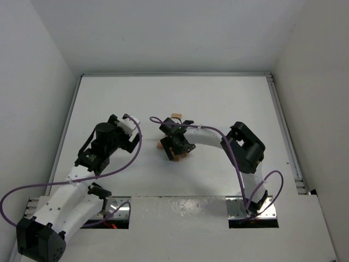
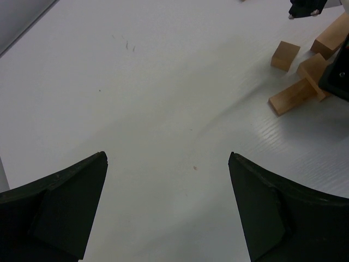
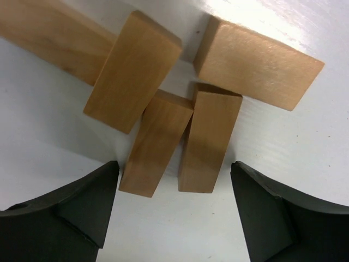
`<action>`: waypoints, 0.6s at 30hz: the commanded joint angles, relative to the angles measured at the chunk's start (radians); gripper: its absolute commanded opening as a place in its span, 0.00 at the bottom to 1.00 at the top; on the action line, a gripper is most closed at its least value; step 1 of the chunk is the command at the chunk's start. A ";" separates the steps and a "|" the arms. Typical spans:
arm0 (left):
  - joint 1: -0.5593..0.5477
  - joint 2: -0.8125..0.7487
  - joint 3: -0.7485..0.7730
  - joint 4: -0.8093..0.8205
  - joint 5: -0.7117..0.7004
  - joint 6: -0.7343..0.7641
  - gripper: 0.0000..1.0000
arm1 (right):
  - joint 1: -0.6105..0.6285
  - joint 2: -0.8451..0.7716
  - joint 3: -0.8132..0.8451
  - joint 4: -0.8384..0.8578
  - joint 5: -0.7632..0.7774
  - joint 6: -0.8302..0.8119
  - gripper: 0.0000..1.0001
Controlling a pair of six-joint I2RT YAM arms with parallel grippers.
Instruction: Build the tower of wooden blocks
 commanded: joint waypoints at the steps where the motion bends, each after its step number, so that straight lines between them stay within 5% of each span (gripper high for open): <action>1: 0.008 0.009 0.002 0.025 0.015 0.001 0.99 | -0.029 0.010 0.027 0.026 -0.012 0.023 0.82; 6: 0.008 0.018 0.002 0.034 0.015 0.010 0.99 | -0.039 -0.005 -0.008 0.041 -0.006 0.041 0.53; 15: 0.008 0.027 0.002 0.052 0.024 0.010 0.99 | -0.037 -0.077 -0.077 0.050 -0.017 0.038 0.19; 18: 0.008 0.036 0.002 0.052 0.024 0.010 0.99 | -0.035 -0.156 -0.137 0.043 -0.006 0.029 0.17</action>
